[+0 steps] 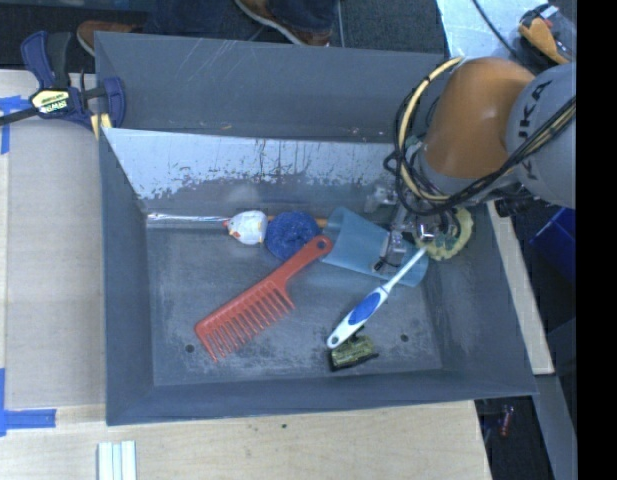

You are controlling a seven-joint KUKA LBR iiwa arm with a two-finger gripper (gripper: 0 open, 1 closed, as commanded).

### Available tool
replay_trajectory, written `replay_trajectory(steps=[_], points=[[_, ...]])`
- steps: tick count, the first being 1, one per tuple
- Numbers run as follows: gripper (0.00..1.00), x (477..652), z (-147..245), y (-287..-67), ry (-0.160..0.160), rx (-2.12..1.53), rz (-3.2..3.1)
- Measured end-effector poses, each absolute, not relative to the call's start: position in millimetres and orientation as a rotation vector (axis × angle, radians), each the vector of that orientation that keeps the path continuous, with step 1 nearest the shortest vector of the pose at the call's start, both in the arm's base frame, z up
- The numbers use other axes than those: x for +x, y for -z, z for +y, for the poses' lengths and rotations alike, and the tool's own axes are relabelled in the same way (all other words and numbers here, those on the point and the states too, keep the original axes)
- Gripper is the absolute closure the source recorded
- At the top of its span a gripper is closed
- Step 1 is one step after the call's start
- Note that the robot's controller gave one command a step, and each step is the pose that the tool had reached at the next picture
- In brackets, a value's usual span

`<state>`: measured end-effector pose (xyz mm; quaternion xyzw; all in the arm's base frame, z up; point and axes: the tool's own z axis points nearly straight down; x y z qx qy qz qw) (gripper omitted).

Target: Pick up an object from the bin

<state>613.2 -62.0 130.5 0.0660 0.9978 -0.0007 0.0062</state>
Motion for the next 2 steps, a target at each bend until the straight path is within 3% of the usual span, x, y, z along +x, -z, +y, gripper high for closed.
replay_trajectory(steps=[1, 2], points=[[0.0, 612.5, -11.2, -126.9, 0.001, -0.11, 3.129], [0.0, 561.5, -5.7, -114.2, 0.008, -0.085, 3.125]])
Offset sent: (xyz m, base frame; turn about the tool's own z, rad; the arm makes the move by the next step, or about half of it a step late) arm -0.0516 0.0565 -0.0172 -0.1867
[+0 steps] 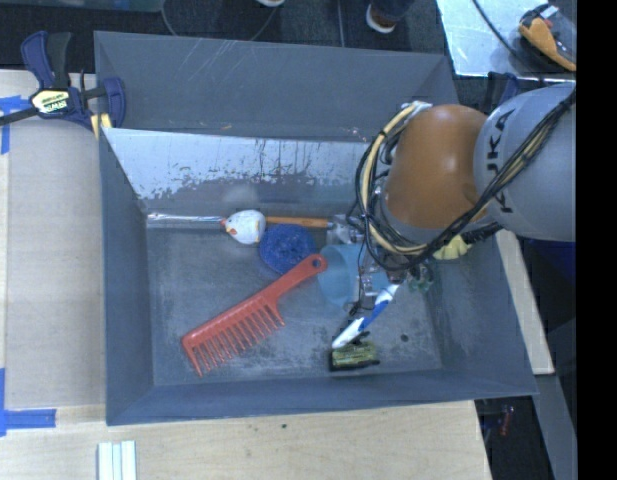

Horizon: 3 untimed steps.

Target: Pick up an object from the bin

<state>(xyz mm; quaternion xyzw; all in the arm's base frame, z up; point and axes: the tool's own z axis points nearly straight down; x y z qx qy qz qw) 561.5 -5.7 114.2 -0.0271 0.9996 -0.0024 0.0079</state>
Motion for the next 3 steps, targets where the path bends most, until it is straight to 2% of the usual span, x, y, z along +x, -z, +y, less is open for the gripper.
replay_trajectory(steps=[1, 2, 3], points=[[0.0, 594.4, 11.1, -87.5, -0.002, -0.029, 3.116], [0.0, 567.1, 37.4, -78.9, 0.006, -0.173, 3.119], [0.0, 580.4, 18.8, -75.2, 0.003, -0.081, 3.111]])
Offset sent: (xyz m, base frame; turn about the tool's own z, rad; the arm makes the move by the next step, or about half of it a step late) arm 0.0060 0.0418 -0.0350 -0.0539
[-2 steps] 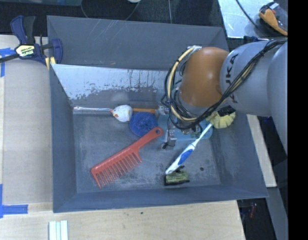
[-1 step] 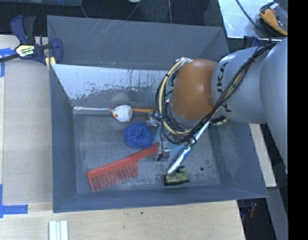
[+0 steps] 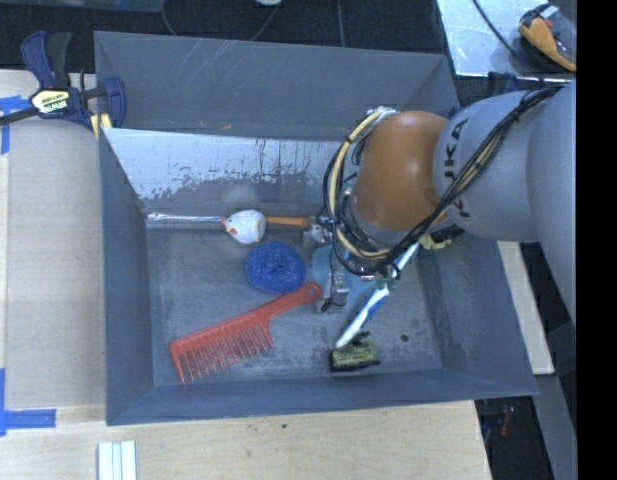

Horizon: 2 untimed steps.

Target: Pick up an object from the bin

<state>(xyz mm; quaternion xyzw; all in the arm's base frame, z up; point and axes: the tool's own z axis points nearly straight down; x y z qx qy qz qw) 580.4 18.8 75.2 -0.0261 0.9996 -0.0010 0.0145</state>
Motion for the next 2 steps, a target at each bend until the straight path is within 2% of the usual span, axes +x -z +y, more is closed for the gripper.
replay_trajectory(steps=[1, 2], points=[[1.0, 586.0, 29.3, -73.0, 0.011, -0.561, 3.056], [1.0, 586.0, 29.3, -73.4, 0.011, -0.561, 3.056]])
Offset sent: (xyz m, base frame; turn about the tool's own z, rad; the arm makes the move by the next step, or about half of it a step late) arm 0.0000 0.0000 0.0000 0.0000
